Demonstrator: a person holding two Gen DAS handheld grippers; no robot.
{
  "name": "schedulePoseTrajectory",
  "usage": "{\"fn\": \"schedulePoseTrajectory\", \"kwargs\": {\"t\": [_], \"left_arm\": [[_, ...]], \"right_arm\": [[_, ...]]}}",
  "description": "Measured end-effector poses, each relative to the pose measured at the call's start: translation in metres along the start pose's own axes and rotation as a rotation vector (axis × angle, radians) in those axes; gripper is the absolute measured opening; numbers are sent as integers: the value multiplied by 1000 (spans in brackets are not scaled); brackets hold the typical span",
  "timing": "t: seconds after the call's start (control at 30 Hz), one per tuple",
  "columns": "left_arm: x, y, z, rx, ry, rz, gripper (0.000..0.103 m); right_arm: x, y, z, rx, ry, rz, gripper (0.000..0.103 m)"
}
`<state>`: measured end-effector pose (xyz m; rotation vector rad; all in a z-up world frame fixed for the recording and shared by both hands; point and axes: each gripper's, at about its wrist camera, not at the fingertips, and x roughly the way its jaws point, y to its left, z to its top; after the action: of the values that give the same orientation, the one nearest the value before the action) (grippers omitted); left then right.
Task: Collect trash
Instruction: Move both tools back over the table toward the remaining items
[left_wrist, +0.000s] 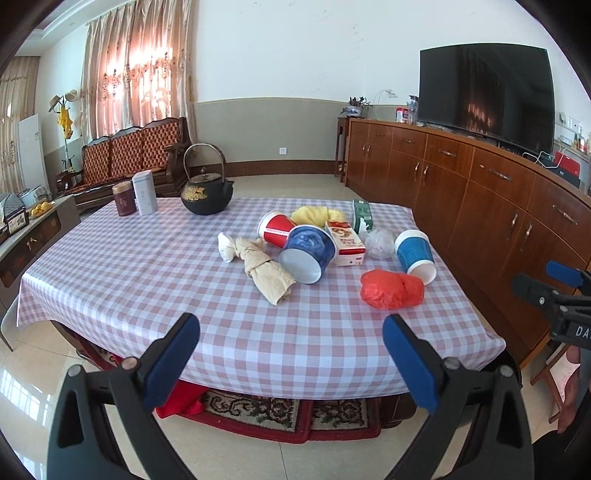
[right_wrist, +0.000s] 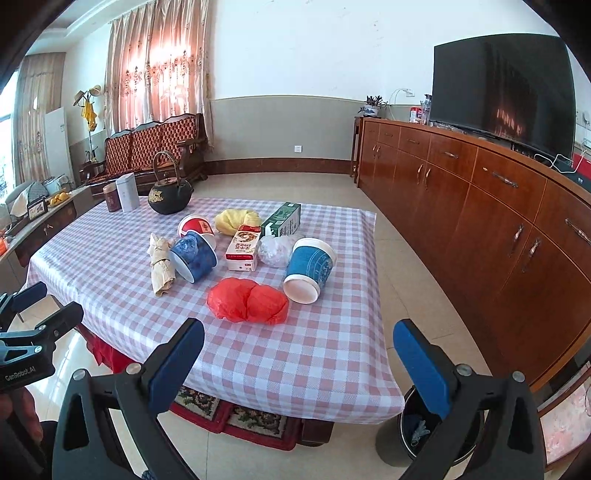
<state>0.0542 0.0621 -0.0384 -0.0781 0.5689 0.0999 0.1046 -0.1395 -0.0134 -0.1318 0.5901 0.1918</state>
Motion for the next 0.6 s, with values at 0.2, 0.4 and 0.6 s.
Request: {"fn": "schedulePoseTrajectory", "kwargs": {"t": [0.2,0.4,0.6], "left_arm": [[15,5,2,-6,16,12,97],[36,6,8,-3,30,14,94],[59,11,10,-17,54,14,88]], "right_arm": [[22,7,5,-4,20,5,103],[50,6,11,7,43,9,100],[76,5,16,17,64,7,97]]}}
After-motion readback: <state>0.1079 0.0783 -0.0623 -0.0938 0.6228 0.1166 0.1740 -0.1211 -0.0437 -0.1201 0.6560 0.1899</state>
